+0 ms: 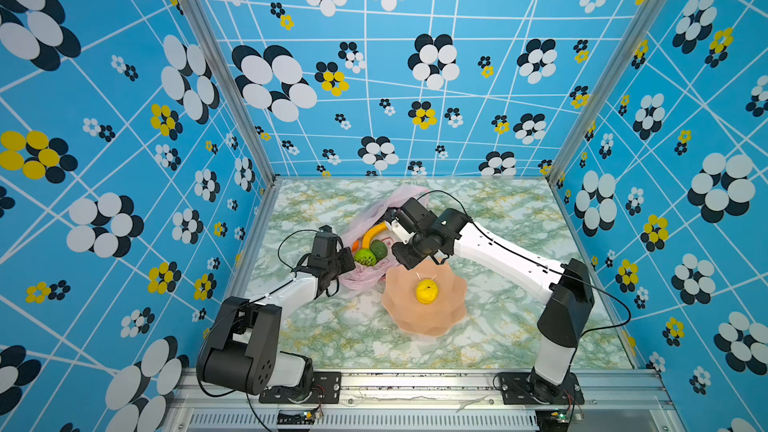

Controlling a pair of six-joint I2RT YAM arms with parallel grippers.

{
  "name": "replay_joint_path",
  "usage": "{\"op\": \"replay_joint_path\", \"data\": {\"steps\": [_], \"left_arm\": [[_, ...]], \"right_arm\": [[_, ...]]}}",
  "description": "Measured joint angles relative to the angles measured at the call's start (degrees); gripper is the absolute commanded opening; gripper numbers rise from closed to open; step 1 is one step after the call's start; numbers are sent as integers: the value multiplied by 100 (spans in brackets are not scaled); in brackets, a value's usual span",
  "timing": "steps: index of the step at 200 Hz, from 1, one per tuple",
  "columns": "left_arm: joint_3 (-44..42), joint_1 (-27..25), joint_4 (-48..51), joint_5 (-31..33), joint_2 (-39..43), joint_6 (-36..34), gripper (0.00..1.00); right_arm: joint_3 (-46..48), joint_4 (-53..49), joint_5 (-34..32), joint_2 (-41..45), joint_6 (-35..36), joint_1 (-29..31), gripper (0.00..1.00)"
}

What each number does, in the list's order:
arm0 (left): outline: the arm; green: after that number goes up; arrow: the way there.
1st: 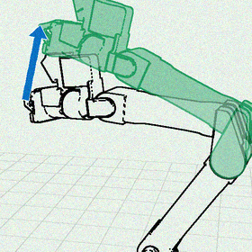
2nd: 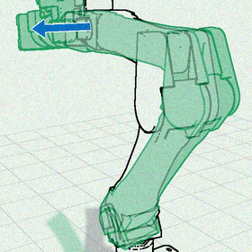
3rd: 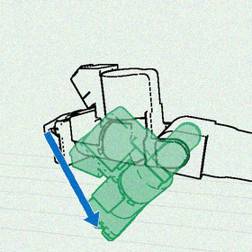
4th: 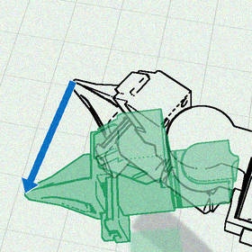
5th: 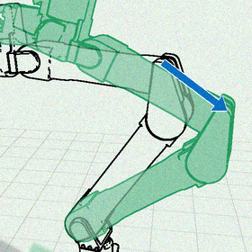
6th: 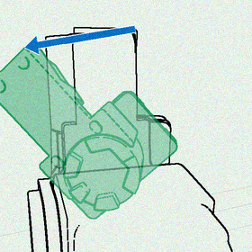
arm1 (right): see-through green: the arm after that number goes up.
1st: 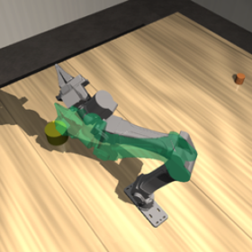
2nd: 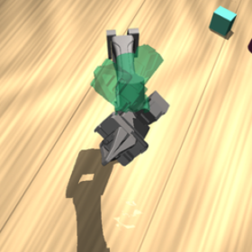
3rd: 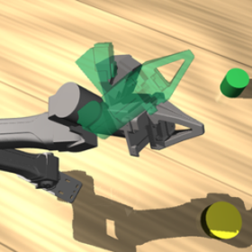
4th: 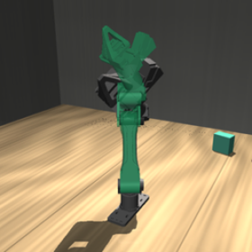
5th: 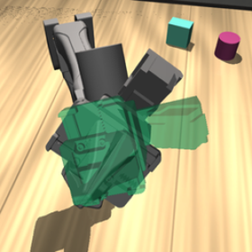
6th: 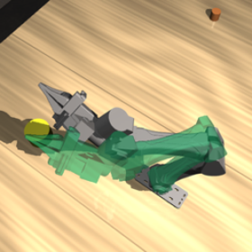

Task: Take the fake fruits out of the plastic bag
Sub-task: 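Lift the dark avocado out and carry it over the peach plate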

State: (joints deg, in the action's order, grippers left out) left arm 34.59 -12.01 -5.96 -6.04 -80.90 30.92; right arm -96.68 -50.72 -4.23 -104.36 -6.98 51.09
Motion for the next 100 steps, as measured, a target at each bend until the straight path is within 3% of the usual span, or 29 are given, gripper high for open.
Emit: {"op": "replay_joint_path", "data": {"steps": [100], "left_arm": [[9, 0, -4, -63, -26, 0, 0]], "right_arm": [[1655, 210, -57, 538, -949, 835, 45]]}}
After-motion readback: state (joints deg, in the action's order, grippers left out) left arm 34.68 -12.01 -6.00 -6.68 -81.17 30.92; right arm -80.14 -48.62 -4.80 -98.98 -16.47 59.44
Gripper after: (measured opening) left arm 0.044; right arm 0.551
